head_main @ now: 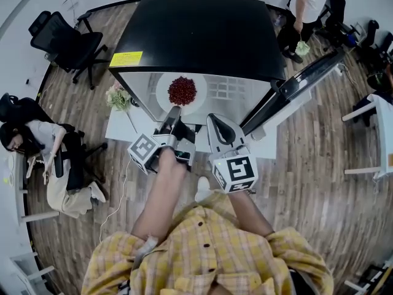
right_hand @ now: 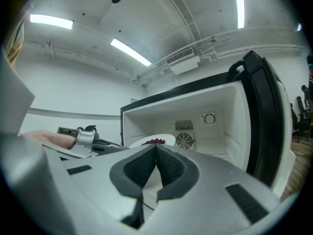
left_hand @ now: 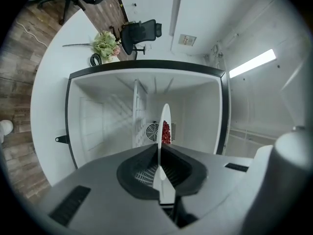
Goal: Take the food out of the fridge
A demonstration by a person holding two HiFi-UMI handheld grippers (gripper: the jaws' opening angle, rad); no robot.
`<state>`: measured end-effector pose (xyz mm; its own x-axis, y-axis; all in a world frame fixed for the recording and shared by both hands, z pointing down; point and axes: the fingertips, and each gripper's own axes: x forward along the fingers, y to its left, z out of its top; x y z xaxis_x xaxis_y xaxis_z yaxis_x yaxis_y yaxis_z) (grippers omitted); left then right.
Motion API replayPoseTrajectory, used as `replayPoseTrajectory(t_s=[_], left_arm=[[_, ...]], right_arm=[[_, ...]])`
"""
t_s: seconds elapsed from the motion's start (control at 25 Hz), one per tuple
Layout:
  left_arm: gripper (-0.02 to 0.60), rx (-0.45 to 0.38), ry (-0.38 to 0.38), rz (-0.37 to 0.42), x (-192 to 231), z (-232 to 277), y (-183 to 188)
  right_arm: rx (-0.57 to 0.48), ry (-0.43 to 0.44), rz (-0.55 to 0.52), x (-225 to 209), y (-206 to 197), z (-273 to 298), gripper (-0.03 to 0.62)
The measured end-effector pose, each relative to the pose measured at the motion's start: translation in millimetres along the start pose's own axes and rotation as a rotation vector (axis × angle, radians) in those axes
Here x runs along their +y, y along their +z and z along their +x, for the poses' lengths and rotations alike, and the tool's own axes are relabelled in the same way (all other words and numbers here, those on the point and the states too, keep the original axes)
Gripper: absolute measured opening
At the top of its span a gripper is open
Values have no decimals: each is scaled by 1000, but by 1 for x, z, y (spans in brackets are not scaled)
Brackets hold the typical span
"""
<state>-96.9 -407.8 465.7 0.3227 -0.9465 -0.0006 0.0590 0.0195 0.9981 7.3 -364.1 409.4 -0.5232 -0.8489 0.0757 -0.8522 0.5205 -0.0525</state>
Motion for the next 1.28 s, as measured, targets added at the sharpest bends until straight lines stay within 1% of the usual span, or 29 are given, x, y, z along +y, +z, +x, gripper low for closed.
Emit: replayPoseTrajectory(t_s=[0.24,0.48,0.64,1.12,1.28], left_arm=[[14,-16,-17,1,-11,-28,-8],[14,-15,-32,-9,-20,-59,-20],[14,-17,-40,0,-25,-81,-25],[14,-12,-60,11,-29,-160,-42],[14,-11,-69,13,-36,-172,-45]], right_arm=[[-8,-14,3,11,1,-16,8],[-16,-31,7,23,-1,-36,8],[-28,-46,7,34,1,-52,8],[-51,-50,-20,86,-3,-111,6],[-56,-55,-24,94,-1,-120,8]])
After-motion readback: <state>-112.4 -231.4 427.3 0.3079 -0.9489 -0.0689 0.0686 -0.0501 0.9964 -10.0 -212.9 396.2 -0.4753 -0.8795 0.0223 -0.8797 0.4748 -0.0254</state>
